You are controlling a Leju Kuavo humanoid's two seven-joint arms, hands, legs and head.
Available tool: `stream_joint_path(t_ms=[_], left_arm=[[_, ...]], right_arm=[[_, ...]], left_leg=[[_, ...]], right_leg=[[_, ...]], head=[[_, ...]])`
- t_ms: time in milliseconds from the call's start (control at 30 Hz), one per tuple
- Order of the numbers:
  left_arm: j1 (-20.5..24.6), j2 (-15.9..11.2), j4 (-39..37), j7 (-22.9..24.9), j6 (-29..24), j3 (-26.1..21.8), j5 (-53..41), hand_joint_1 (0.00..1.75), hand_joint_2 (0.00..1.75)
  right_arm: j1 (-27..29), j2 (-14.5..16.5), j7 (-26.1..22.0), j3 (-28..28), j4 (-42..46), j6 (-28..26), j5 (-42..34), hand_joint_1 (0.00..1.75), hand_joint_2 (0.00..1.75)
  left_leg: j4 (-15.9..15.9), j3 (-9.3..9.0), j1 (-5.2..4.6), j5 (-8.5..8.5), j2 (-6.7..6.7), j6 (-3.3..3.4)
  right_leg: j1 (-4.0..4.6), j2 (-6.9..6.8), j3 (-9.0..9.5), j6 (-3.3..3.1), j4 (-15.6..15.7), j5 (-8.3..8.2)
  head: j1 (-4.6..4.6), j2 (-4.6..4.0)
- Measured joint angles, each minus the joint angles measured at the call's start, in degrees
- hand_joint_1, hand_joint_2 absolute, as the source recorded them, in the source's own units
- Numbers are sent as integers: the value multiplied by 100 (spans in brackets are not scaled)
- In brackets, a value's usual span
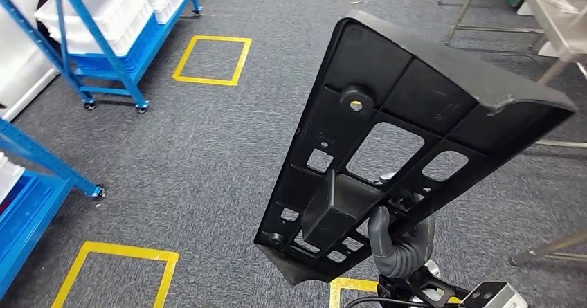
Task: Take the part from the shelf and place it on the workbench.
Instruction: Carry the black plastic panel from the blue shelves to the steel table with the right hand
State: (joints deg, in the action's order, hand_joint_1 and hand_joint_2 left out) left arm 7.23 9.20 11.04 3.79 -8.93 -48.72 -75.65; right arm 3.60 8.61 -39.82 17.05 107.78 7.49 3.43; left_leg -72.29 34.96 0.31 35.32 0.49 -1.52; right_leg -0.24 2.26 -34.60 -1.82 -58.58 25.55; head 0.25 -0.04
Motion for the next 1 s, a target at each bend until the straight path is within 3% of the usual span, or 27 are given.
stream_joint_path(t_ms=[33,100,167,233,300,367,433,467,500,533,600,667,700,767,833,900,933,967,1000], left_arm=[[-12,-1,0,3,3,0,-8,0,175],[-48,-3,0,5,12,-2,-20,0,175],[-65,-4,0,-4,24,-4,-20,0,175],[-62,3,0,-13,32,-6,-23,0,175],[-65,10,0,-19,37,-7,-27,0,175],[-78,7,0,-21,38,-7,-29,0,175],[-88,2,0,-21,37,-8,-30,0,175],[-90,-1,0,-21,38,-9,-31,0,175],[-92,-2,0,-21,38,-9,-33,0,175],[-93,-2,0,-21,39,-9,-35,0,175],[-100,-2,0,-21,45,-9,-38,0,175],[-114,-2,0,-33,60,-9,-36,0,175],[-118,-2,0,-43,66,-9,-34,0,175],[-108,-3,1,-69,73,-10,-31,0,175],[-104,-5,2,-89,74,-15,-24,0,175],[-88,-9,3,-104,79,-21,-7,0,175],[-66,-11,4,-111,83,-24,2,0,175],[-42,-14,4,-113,86,-26,7,0,175],[-28,-16,4,-112,89,-26,9,0,175]], right_arm=[[6,4,0,-3,2,2,4,175,175],[15,13,0,-8,9,11,11,175,175],[30,24,1,-13,21,25,18,175,175],[61,31,2,-22,45,38,36,175,175],[81,32,1,-36,74,49,57,175,175],[84,33,-1,-44,92,54,72,175,175],[95,33,-1,-49,98,57,79,175,175],[102,33,-1,-51,98,60,81,175,175],[107,33,-1,-55,98,64,84,175,175],[110,33,-1,-58,99,68,87,175,175],[107,34,0,-62,106,74,93,175,175],[105,42,-1,-62,117,79,95,175,175],[106,45,-2,-62,121,84,95,175,175],[114,54,-2,-63,133,97,99,175,175],[108,70,-7,-65,146,103,106,175,175],[102,88,-14,-66,153,103,108,175,175],[104,94,-15,-66,150,103,109,175,175],[107,95,-15,-66,148,103,110,175,175],[107,95,-15,-66,145,103,111,175,175]], left_leg=[[332,-133,16,-236,-51,-1],[1039,-408,61,-556,-310,3],[1336,-507,72,-578,-489,44],[1397,-519,60,-589,-413,126],[1457,-545,66,-632,-286,204],[1486,-558,61,-649,-140,249],[1487,-559,44,-639,12,266],[1486,-562,40,-631,81,267],[1485,-573,37,-618,147,265],[1485,-593,35,-602,207,256],[1485,-642,19,-558,310,226],[1484,-668,-7,-521,399,177],[1490,-676,-19,-509,450,150],[1496,-721,-22,-466,512,90],[1261,-653,-12,-296,330,36],[575,-325,1,30,77,2],[196,-133,2,162,28,-13],[-61,3,2,204,10,-25],[-113,46,5,127,5,-31]], right_leg=[[-4,80,-1,9,-21,6],[-6,228,-39,50,-78,16],[-8,339,-114,124,-109,-9],[-18,405,-162,208,-96,-50],[-10,224,-231,268,-231,44],[-10,-66,-472,311,-764,352],[-35,-171,-780,344,-1422,620],[-45,-187,-852,352,-1575,636],[-51,-204,-813,353,-1513,545],[-50,-242,-667,342,-1247,372],[-4,-460,-266,285,-506,70],[67,-631,-74,216,-116,12],[94,-624,-70,189,-95,36],[78,-506,-60,133,-50,34],[31,-391,-9,66,10,21],[7,-285,16,21,30,19],[8,-228,17,11,24,21],[8,-163,20,6,16,25],[7,-90,24,8,3,30]], head=[[-1,-1],[1,-1],[2,1],[2,1],[25,0],[57,0],[67,0],[67,0],[67,0],[67,0],[68,0],[69,0],[70,0],[71,0],[56,0],[34,0],[28,0],[27,0],[27,0]])
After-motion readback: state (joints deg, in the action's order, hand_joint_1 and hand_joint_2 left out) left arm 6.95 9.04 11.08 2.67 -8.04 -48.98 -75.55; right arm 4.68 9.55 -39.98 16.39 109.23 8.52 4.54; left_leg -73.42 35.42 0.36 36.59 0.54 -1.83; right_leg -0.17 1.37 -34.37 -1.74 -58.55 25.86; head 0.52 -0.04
